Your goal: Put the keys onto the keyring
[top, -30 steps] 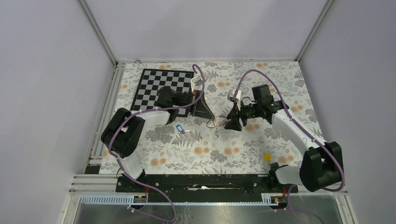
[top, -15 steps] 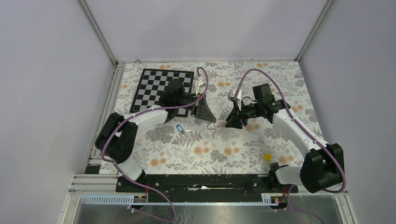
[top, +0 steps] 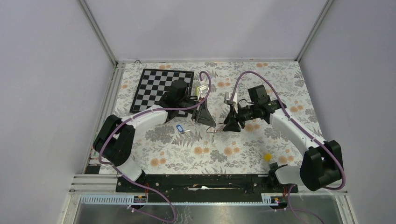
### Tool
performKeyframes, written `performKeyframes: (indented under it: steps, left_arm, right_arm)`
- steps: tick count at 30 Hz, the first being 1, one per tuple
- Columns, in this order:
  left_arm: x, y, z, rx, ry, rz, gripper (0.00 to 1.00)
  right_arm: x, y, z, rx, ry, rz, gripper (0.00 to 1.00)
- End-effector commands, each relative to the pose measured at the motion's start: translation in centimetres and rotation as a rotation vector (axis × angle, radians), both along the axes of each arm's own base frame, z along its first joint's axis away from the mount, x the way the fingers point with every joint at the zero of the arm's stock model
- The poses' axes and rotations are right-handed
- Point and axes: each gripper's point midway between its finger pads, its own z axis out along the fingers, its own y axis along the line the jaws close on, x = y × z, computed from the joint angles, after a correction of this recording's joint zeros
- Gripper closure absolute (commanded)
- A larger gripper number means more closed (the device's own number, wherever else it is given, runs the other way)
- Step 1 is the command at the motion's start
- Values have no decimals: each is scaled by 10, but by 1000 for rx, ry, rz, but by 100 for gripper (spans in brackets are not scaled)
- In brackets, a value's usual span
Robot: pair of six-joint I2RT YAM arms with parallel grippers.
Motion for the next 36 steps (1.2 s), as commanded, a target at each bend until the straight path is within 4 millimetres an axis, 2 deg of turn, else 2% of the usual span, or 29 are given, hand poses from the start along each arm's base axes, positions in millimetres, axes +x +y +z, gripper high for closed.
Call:
performKeyframes:
  steps: [1,12,21,28,36]
  left_arm:
    - [-1,0,30,-71,-120,-12,100]
    - [-4,1,33,-76,-122,-20,100]
    - [-4,1,32,-75,-124,-15,100]
    - [-2,3,22,-38,-149,-7,100]
    - [8,6,4,40,-258,-14,100]
  right_arm:
    - [0,1,-6,-15,-16,22,50]
    - [-3,3,-22,-29,21,39,59]
    - [-5,2,-25,-46,51,39,85]
    - [-1,-5,-22,-93,20,9,89]
    - [2,-15,-16,-145,-31,-17,95]
